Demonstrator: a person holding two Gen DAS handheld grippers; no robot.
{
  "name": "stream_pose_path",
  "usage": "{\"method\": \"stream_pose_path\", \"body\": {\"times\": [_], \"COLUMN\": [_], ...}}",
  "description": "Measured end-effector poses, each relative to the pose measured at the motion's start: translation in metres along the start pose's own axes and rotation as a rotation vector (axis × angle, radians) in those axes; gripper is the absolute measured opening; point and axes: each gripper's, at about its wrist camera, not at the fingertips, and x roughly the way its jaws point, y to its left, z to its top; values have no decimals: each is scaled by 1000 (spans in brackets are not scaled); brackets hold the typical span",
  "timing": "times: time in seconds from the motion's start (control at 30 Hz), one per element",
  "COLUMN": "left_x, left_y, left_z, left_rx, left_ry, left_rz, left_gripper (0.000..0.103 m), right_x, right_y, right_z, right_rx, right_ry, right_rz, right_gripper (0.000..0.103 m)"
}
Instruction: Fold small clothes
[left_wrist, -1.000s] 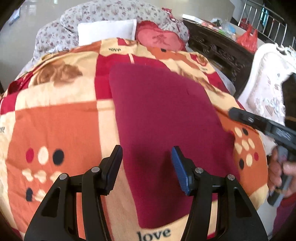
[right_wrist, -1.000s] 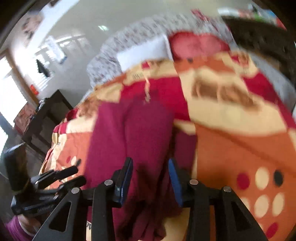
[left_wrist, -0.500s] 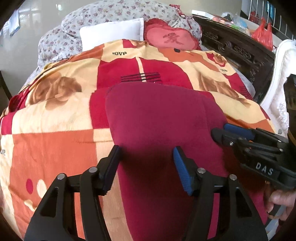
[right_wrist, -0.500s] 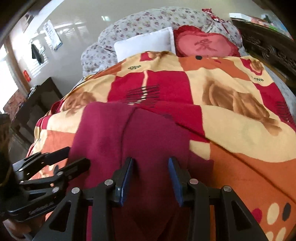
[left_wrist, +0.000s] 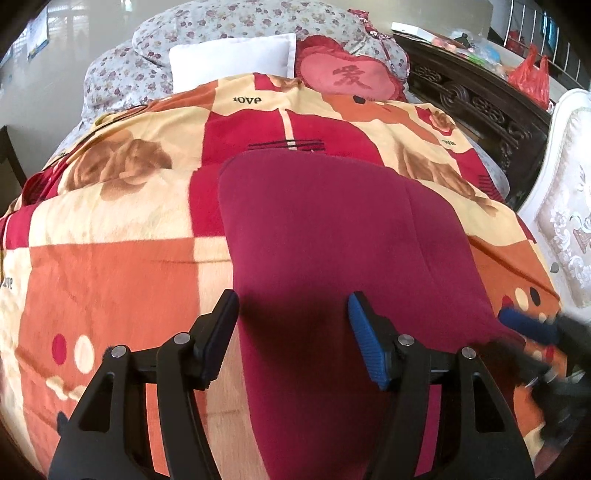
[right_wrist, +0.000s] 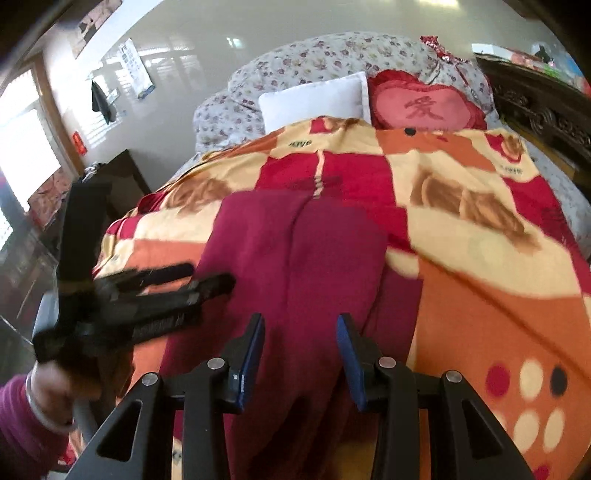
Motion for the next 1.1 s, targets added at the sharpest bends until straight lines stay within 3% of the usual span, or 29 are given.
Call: {"method": "stream_pose_path", "body": {"times": [0.07, 0.1, 0.43, 0.57, 0.67, 0.7, 0.83, 0.93, 1.1], "left_x": [-3, -4, -17, -18, -18, -17, -7, 0, 19], "left_y": [-1, -2, 6, 23, 37, 42, 57, 57, 47], "left_z": [-3, -4, -20, -29, -34, -36, -38, -38, -35], "left_rx": [1, 2, -39, -116, -184, -210, -290, -311, -315], "left_ry": [3, 7, 41, 75, 86, 91, 109, 113, 139], "left_rz": [0, -3, -27, -116, -189, -207, -283, -321, -383], "left_gripper": [62, 62, 62, 62, 63, 68, 72, 78, 81], "right_x": [18, 28, 3, -7, 2, 7, 30, 43, 58], "right_y": [-6, -13, -21, -27, -41, -46, -69, -75, -78], "right_z": [-16, -25, -22, -15, -10, -8, -3, 0, 0], "right_rx": [14, 44, 124, 156, 189, 198, 283, 308, 348], "right_ry": [72, 87, 24, -38, -29, -27, 0, 0, 8], "right_rz": [-50, -35, -7, -12, -13, -4, 81, 137, 201], "right_gripper": [38, 38, 54, 78, 78, 78, 82, 84, 89]}}
